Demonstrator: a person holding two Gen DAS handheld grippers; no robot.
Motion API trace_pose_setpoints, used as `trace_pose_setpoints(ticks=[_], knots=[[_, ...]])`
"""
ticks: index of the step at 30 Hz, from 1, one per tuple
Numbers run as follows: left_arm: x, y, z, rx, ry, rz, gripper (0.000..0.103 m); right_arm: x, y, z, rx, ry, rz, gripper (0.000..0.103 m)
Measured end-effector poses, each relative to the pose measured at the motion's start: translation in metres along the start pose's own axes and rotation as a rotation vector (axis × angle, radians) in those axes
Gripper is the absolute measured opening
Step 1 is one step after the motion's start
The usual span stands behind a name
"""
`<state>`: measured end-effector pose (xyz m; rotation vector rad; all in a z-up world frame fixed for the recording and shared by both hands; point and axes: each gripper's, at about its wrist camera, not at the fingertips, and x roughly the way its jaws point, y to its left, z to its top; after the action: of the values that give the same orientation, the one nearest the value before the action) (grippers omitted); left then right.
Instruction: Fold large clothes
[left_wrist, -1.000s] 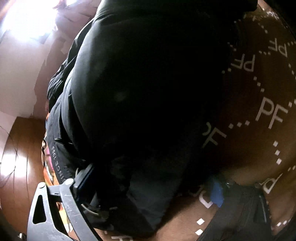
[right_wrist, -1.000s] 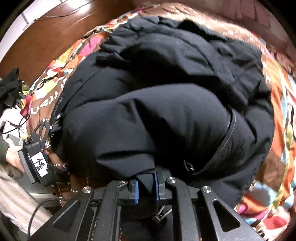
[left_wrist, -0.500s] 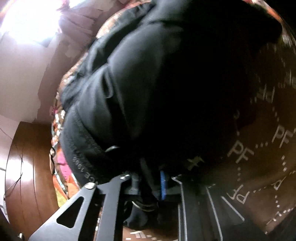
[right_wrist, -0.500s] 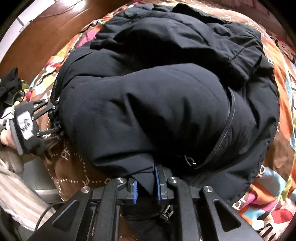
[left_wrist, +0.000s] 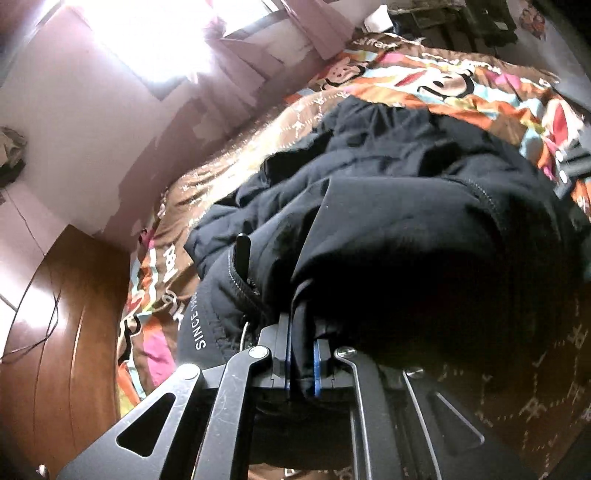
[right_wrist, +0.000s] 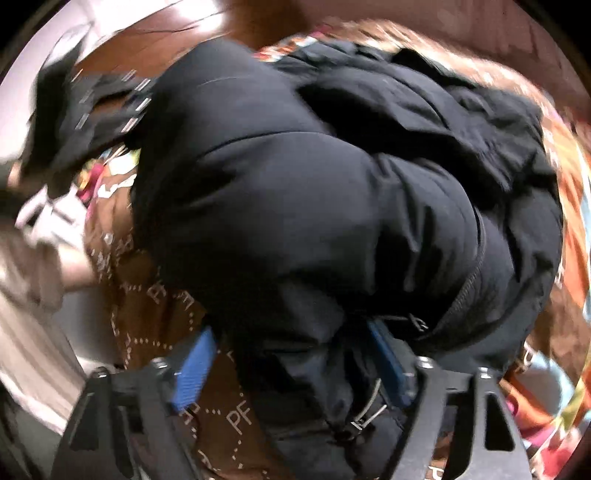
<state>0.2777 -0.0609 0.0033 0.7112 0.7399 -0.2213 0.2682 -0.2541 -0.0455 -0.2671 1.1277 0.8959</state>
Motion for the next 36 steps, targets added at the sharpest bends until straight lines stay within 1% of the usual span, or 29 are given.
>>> trace_pose_setpoints(ticks=[3, 4, 5, 6, 8, 9, 10, 13, 14, 15, 16, 17, 18, 19, 20, 21, 22, 23, 25, 26, 28, 30, 32, 33, 34, 35, 36], knots=[[0.003, 0.005, 0.011, -0.025, 0.005, -0.011, 0.007, 0.006, 0.025, -0.011, -0.138, 0.008, -0.070, 0.082], [0.002, 0.003, 0.012, -0.027, 0.006, -0.014, 0.007, 0.010, 0.031, -0.014, -0.162, 0.017, -0.083, 0.082], [0.002, 0.002, 0.012, -0.030, 0.007, -0.015, 0.007, 0.019, 0.039, -0.019, -0.196, 0.037, -0.113, 0.084], [0.002, 0.002, 0.013, -0.035, 0.009, -0.018, 0.007, 0.030, 0.048, -0.025, -0.234, 0.062, -0.169, 0.086], [0.008, 0.005, 0.008, -0.045, 0.015, -0.027, 0.007, 0.050, 0.058, -0.031, -0.292, 0.108, -0.255, 0.086], [0.008, 0.005, 0.009, -0.049, 0.017, -0.032, 0.007, 0.061, 0.061, -0.035, -0.317, 0.138, -0.323, 0.087], [0.007, 0.004, 0.008, -0.051, 0.019, -0.036, 0.007, 0.066, 0.057, -0.038, -0.323, 0.153, -0.354, 0.087], [0.007, 0.003, 0.007, -0.048, 0.020, -0.051, 0.007, 0.095, 0.051, -0.044, -0.336, 0.233, -0.497, 0.086], [0.006, 0.003, 0.005, -0.042, 0.018, -0.054, 0.007, 0.097, 0.050, -0.044, -0.341, 0.231, -0.507, 0.082], [0.006, 0.004, 0.004, -0.033, 0.013, -0.058, 0.007, 0.096, 0.049, -0.042, -0.340, 0.223, -0.519, 0.066], [0.004, 0.005, 0.001, -0.026, 0.002, -0.059, 0.007, 0.089, 0.047, -0.038, -0.327, 0.196, -0.532, 0.056], [0.003, 0.006, -0.001, -0.022, -0.008, -0.061, 0.007, 0.078, 0.044, -0.032, -0.305, 0.156, -0.511, 0.039], [0.001, 0.009, -0.004, -0.021, -0.018, -0.070, 0.007, 0.066, 0.039, -0.025, -0.283, 0.123, -0.495, 0.028], [0.000, 0.013, -0.007, -0.030, -0.031, -0.087, 0.007, 0.058, 0.035, -0.020, -0.265, 0.101, -0.489, 0.022], [-0.001, 0.017, -0.010, -0.042, -0.039, -0.102, 0.008, 0.041, 0.029, -0.012, -0.231, 0.054, -0.474, 0.019], [-0.001, 0.023, -0.012, -0.061, -0.042, -0.121, 0.008, 0.024, 0.023, -0.005, -0.204, 0.007, -0.458, 0.018], [-0.001, 0.030, -0.014, -0.088, -0.044, -0.147, 0.009, 0.014, 0.020, -0.001, -0.190, -0.022, -0.454, 0.017], [-0.001, 0.037, -0.017, -0.127, -0.046, -0.185, 0.011, -0.002, 0.017, 0.006, -0.171, -0.064, -0.449, 0.015], [-0.001, 0.047, -0.023, -0.189, -0.053, -0.251, 0.014, -0.023, 0.010, 0.021, -0.132, -0.117, -0.437, 0.014], [-0.002, 0.049, -0.025, -0.209, -0.056, -0.282, 0.018, -0.038, 0.002, 0.032, -0.075, -0.158, -0.419, 0.013], [-0.009, 0.050, -0.029, -0.222, -0.079, -0.335, 0.023, -0.050, -0.005, 0.051, 0.011, -0.209, -0.395, 0.012], [-0.023, 0.049, -0.030, -0.222, -0.127, -0.384, 0.032, -0.065, -0.017, 0.068, 0.089, -0.259, -0.378, 0.011], [-0.037, 0.046, -0.028, -0.218, -0.164, -0.438, 0.054, -0.074, -0.028, 0.079, 0.154, -0.303, -0.363, 0.011], [-0.044, 0.043, -0.025, -0.206, -0.180, -0.465, 0.058, -0.078, -0.033, 0.078, 0.171, -0.311, -0.358, 0.011], [-0.049, 0.039, -0.023, -0.188, -0.190, -0.483, 0.066, -0.080, -0.039, 0.080, 0.196, -0.316, -0.349, 0.011], [-0.053, 0.032, -0.020, -0.161, -0.194, -0.505, 0.071, -0.081, -0.042, 0.081, 0.205, -0.317, -0.343, 0.011], [-0.055, 0.026, -0.018, -0.137, -0.190, -0.527, 0.071, -0.082, -0.041, 0.082, 0.206, -0.317, -0.340, 0.011]])
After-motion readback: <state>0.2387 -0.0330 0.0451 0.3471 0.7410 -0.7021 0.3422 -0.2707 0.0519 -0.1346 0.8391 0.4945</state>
